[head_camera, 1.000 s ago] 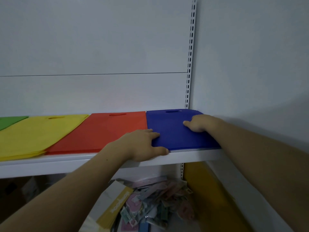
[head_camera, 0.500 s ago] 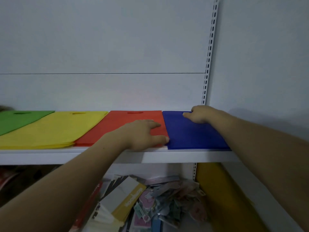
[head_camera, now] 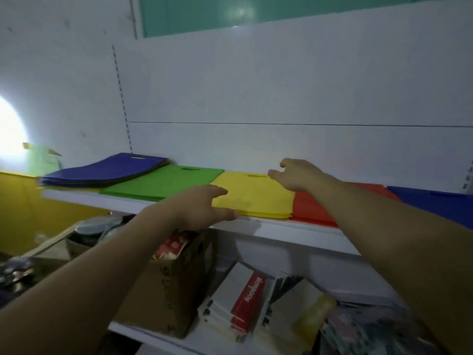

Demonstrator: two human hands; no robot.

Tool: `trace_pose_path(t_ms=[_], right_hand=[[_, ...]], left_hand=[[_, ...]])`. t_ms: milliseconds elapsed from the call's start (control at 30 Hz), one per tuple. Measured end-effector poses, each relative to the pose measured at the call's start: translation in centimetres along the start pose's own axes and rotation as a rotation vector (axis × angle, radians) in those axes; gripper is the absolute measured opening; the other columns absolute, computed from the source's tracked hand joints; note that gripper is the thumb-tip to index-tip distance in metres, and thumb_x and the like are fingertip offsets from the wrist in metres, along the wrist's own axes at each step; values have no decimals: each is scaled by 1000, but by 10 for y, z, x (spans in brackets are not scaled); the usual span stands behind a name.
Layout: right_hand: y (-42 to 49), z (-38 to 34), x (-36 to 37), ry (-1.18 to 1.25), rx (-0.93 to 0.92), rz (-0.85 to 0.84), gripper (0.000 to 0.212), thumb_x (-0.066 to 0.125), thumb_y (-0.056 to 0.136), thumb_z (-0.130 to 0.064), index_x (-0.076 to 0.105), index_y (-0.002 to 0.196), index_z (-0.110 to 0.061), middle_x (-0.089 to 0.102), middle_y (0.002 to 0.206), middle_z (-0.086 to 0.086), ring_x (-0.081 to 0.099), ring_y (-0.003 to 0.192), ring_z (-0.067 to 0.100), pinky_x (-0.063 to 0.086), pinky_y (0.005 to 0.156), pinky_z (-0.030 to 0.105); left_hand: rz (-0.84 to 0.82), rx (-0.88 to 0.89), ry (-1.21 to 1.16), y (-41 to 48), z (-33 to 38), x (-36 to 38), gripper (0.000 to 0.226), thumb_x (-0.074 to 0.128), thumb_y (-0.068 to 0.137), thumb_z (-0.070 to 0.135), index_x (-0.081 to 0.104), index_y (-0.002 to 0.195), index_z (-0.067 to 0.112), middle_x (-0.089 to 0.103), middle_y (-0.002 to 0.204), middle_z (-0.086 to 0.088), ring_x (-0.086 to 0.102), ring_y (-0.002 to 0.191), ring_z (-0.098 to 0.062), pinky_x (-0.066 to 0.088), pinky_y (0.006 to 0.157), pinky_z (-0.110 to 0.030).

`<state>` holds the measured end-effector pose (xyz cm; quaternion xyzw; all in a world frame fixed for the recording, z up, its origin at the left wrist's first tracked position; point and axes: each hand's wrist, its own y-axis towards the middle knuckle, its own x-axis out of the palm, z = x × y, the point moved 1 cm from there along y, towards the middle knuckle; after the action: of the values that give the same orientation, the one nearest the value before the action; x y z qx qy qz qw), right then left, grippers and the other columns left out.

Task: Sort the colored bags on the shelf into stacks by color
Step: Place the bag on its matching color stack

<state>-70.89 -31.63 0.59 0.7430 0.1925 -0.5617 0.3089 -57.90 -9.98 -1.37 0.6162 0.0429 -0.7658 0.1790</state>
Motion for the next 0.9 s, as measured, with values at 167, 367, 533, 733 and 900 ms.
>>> trace_pose_path(t_ms=[167,367,533,733,900], right_hand=[[13,-112,25,75,-110,9,70,38,94,-60,34,146,-14,39,148,10,40,132,29,37,101,37],[30,-211,44,97,-172,-28,70,41,92,-60,35,144,-14,39,147,11,40,131,30,37,101,36],[51,-272,55,84,-217,-39,67,42,92,-59,37,143,-15,40,147,10,39,132,28,37,103,36],[92,-330,77,72,-251,-51,62,41,91,-61,47,132,-15,51,134,9,48,119,28,41,91,35],[144,-368,101,75,-239,-105,65,40,93,-59,39,140,-13,45,142,9,45,126,27,39,98,35]], left_hand=[[87,-117,-29,-44,-90,-33,70,56,85,55,32,145,28,28,153,2,30,138,-18,26,109,-31],[129,-241,-27,-79,-179,-58,74,55,83,60,31,145,28,28,153,5,33,137,-16,27,109,-33],[166,-289,-24,-89,-230,-72,75,56,82,60,31,145,27,32,152,4,35,135,-17,29,110,-36],[197,-307,-23,-77,-288,-85,72,56,83,58,32,145,29,34,150,7,39,132,-16,31,108,-36],[220,-323,-32,-45,-342,-100,72,56,83,58,32,144,29,35,150,5,36,134,-18,31,108,-36]])
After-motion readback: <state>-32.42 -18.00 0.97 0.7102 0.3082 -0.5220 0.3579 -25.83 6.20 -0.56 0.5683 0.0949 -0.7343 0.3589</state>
